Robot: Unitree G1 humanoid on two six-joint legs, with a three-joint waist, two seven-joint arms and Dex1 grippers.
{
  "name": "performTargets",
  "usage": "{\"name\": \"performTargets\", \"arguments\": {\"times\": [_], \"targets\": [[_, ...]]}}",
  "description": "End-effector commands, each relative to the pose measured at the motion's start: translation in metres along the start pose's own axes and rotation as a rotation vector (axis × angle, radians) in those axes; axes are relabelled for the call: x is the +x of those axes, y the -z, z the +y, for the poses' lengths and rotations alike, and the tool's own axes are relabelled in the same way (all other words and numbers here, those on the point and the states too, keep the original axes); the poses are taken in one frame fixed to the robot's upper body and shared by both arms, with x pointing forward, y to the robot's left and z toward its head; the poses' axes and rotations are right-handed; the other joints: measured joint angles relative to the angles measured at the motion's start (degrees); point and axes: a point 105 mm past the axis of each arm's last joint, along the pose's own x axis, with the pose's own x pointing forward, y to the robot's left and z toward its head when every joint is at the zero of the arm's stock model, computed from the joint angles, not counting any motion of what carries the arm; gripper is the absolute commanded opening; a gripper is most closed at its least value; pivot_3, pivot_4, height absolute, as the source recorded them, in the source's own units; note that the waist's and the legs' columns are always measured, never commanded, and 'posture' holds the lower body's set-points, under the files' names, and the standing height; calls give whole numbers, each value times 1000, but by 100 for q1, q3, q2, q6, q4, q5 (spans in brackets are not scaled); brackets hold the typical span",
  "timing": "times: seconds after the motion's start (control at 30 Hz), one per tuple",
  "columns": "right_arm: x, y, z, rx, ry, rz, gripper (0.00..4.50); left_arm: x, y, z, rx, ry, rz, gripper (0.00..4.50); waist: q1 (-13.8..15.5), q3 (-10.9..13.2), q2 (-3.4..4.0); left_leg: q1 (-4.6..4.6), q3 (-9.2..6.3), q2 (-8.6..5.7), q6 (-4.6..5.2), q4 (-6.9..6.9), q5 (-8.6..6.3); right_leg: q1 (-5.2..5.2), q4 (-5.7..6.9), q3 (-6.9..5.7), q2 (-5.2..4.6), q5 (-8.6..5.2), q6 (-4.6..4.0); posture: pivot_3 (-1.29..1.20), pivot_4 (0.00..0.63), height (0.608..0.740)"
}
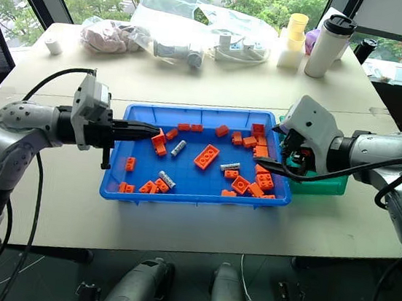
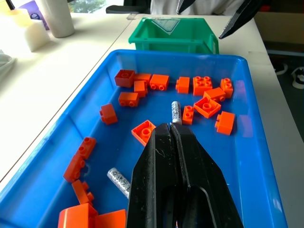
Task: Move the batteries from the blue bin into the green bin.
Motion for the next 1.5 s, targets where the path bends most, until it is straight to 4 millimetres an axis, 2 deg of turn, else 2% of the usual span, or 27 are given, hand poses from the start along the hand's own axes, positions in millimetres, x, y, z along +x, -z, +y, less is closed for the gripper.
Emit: {"name": "performTargets", "arguments": {"times": [0.03, 0.67, 0.83, 1.0, 1.07, 1.13, 1.23, 1.4, 1.5], "targets": [[0, -8, 4, -30, -7, -28, 3985, -4, -15, 2, 57, -21, -34, 0, 3, 0, 0, 0, 0, 0, 0, 0, 0, 0, 0, 0, 0, 0, 0, 0, 150, 740], [10, -6, 13, -30, -60, -29, 3985, -5, -20, 0, 40, -22, -58, 0, 0, 0, 0, 0, 0, 0, 0, 0, 0, 0, 0, 0, 0, 0, 0, 0, 150, 740], [19, -12, 17, -30, -87, -62, 3985, -6, -19, 1, 40, -25, -49, 0, -3, 0, 0, 0, 0, 0, 0, 0, 0, 0, 0, 0, 0, 0, 0, 0, 150, 740], [52, -29, 29, -14, -145, -135, 3985, -13, -16, 7, 43, -57, -26, 0, -30, 0, 0, 2, -1, 5, -1, -3, 0, -3, 2, 1, 4, 0, 0, 0, 150, 740], [74, -37, 32, 0, -155, -149, 3985, -18, -15, 11, 44, -83, -16, 0, -45, 0, -1, 1, -1, 4, -2, -3, 1, -6, 3, 1, 4, 0, 0, 0, 150, 740], [87, -43, 34, 6, -160, -152, 3985, -21, -15, 14, 46, -97, -11, 0, -25, 0, -1, 1, -1, 2, -4, -2, 2, -6, 3, 2, 3, 0, 0, 0, 150, 740], [123, -52, 35, 45, -153, -147, 3985, -23, -15, 16, 52, -111, -8, 0, -22, -1, -2, -2, -5, -1, -25, -1, 15, -7, 3, 0, 9, 0, -1, 0, 150, 740], [169, -46, 39, 91, -128, -83, 3985, -26, -15, 14, 56, -124, -3, 0, -19, -2, -3, -3, -9, -1, -42, -4, 24, -12, 6, 0, 12, 0, -1, 0, 150, 740], [183, -43, 44, 130, -133, -61, 3985, -27, -14, 10, 53, -126, 0, 0, -44, -2, -4, -3, -9, -2, -42, -4, 24, -13, 7, 1, 12, 0, -1, 0, 150, 740]]}}
